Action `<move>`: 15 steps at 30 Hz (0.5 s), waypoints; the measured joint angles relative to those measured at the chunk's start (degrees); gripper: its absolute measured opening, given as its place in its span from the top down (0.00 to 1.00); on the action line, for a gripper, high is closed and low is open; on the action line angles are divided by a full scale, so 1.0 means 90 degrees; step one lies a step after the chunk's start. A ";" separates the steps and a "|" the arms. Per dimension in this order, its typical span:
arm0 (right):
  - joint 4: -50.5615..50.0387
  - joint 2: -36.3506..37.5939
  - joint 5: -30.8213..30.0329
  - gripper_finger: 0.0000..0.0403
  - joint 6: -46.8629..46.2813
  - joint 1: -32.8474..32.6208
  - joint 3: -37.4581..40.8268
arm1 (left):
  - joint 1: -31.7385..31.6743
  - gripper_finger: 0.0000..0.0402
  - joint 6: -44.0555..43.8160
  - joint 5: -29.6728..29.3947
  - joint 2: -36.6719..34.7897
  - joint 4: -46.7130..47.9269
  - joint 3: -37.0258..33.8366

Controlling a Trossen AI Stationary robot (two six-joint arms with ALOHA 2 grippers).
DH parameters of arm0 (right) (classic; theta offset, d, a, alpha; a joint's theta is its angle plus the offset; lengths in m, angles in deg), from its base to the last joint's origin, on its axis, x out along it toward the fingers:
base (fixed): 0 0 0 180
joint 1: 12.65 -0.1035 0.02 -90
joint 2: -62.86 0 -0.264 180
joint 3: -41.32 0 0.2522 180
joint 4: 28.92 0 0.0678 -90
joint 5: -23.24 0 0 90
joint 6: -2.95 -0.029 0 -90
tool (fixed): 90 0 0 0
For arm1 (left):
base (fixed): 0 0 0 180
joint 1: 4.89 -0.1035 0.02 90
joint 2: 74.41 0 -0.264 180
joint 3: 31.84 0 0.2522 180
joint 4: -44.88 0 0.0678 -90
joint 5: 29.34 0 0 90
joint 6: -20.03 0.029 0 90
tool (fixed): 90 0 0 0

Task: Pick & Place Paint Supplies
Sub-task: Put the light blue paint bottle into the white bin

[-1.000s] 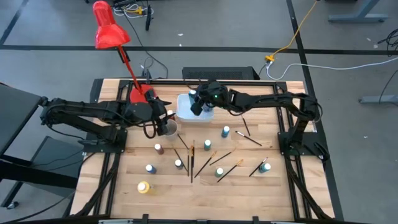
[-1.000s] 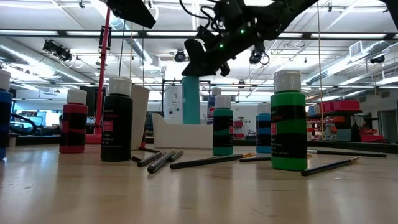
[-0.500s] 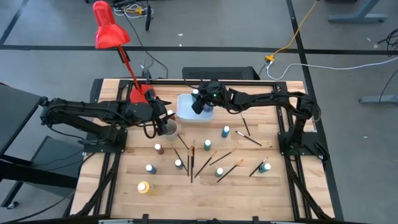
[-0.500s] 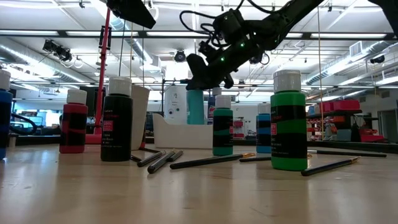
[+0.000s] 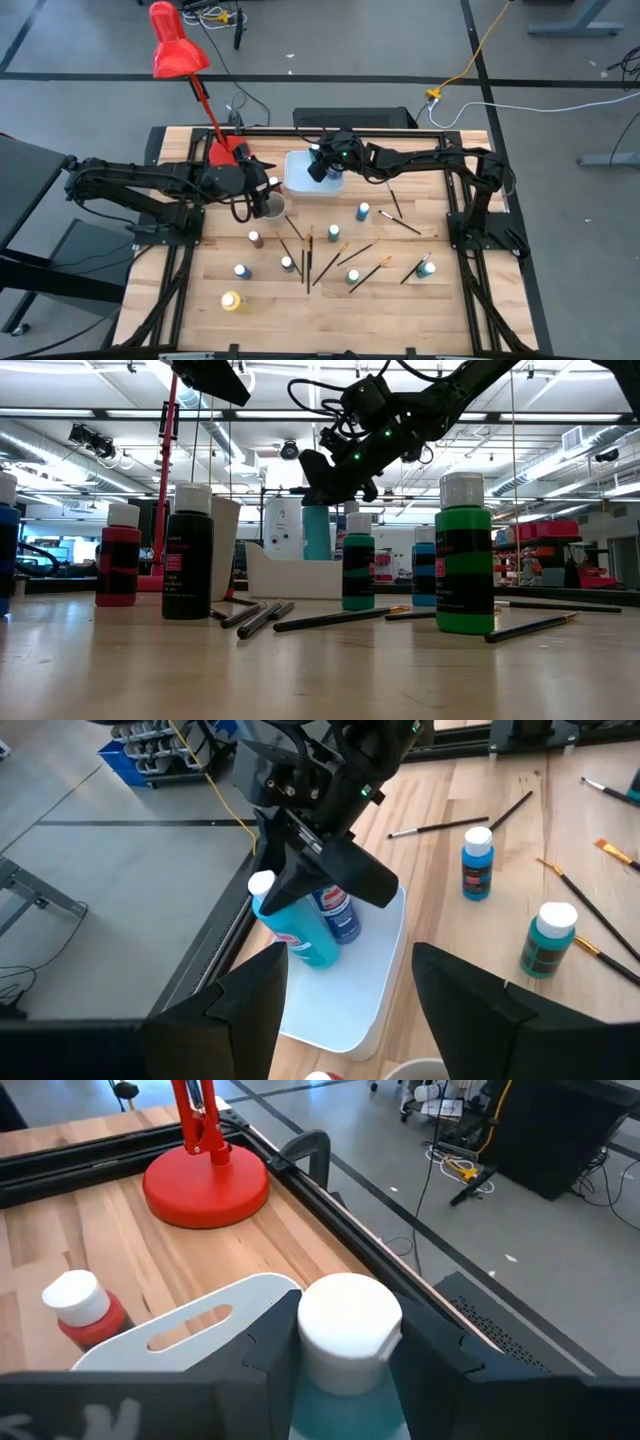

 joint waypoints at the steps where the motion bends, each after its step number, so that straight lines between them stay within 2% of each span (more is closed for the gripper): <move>1: -0.0011 0.0000 0.0002 0.66 0.0001 0.0002 0.0000 | 0.0000 0.44 0.0000 0.0000 0.0000 0.0000 0.0000; 15: 0.0144 -0.0005 0.0164 0.66 0.0311 0.0002 0.0019 | 0.0000 0.44 -0.0005 0.0003 0.0000 -0.0005 0.0000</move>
